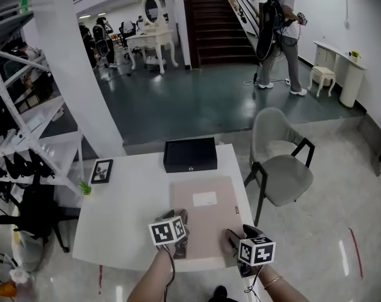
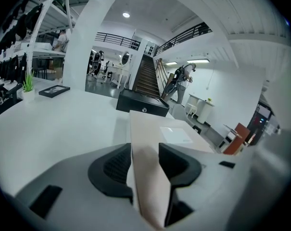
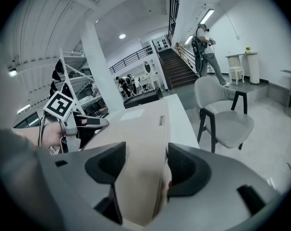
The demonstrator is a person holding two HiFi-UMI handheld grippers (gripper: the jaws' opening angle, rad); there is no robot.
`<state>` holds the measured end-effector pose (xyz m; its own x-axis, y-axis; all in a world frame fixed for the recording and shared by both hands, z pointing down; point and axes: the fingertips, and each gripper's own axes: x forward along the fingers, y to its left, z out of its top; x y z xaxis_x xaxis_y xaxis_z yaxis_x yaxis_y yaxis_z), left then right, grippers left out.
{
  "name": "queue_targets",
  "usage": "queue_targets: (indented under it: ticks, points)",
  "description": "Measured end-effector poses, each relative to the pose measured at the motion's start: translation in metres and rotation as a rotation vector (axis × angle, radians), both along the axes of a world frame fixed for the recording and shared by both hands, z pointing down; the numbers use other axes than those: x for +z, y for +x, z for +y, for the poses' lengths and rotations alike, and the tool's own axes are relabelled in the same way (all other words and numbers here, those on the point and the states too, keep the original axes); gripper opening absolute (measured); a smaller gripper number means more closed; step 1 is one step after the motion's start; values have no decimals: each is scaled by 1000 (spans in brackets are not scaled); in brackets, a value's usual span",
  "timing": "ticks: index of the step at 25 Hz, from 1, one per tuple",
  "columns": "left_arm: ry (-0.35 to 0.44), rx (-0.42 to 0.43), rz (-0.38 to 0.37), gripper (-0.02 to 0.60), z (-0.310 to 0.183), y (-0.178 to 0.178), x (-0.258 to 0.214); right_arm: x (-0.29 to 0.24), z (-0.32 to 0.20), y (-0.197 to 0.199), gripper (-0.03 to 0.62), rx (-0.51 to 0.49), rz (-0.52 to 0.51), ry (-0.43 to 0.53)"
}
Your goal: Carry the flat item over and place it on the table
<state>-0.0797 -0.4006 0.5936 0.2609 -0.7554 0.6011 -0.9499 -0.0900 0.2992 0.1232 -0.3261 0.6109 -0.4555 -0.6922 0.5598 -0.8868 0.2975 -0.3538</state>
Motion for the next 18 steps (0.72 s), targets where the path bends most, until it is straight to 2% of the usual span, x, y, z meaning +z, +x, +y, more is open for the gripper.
queue_targets:
  ticks: [7, 12, 18]
  points:
    - [87, 16, -30, 176, 9, -3, -28, -20, -1, 0, 265, 5, 12, 66]
    - [146, 21, -27, 174, 20, -5, -44, -44, -3, -2, 259, 14, 7, 130]
    - [201, 37, -10, 140, 39, -6, -62, -68, 1, -4, 227, 24, 2, 194]
